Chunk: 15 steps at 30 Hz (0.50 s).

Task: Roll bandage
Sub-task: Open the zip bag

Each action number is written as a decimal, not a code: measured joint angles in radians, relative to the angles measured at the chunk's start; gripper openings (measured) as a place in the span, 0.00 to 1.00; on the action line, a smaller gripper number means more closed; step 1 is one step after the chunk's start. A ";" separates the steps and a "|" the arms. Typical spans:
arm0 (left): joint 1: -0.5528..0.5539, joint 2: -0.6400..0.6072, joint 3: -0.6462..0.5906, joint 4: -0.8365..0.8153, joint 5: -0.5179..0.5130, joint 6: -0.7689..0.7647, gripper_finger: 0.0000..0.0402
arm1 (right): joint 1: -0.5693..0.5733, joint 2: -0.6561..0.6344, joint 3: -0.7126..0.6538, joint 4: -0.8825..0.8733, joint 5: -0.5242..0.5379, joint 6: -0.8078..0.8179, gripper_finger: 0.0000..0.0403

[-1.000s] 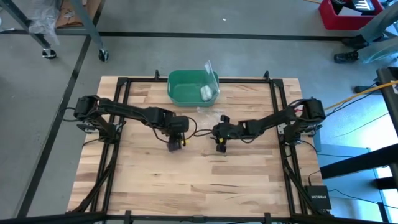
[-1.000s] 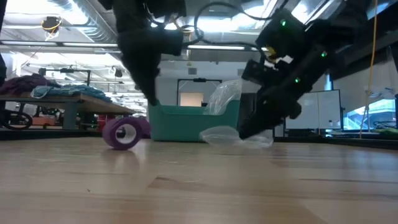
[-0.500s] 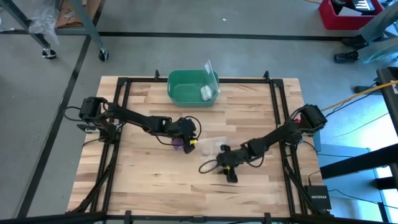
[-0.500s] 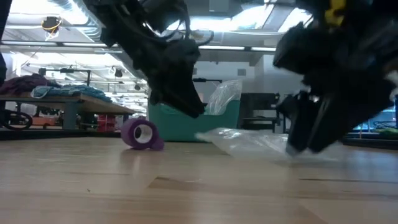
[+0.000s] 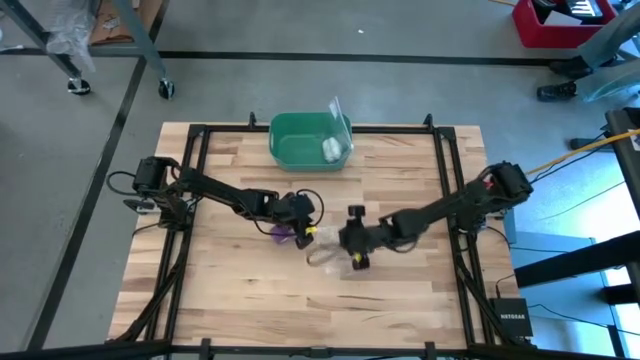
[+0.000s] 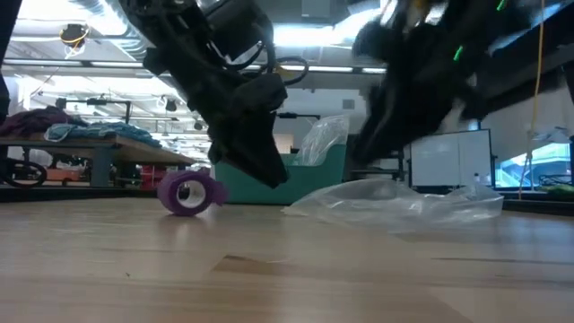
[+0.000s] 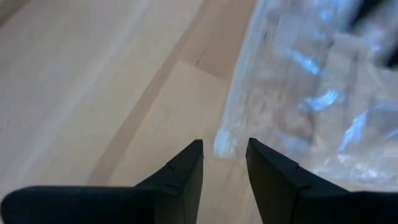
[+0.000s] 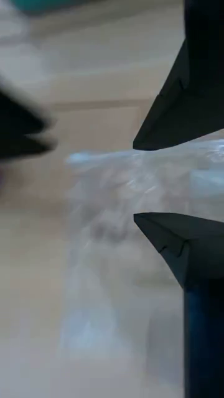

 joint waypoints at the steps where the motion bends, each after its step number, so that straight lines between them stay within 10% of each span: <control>1: 0.000 0.000 0.000 -0.011 0.000 -0.005 0.28 | -0.025 0.012 -0.022 0.020 -0.028 0.024 0.44; 7: 0.000 0.004 0.000 -0.022 0.051 -0.008 0.28 | -0.081 0.083 -0.158 0.261 -0.250 0.180 0.44; 15: 0.004 0.005 -0.037 0.040 0.105 -0.056 0.28 | -0.015 0.167 -0.204 0.439 -0.100 0.206 0.44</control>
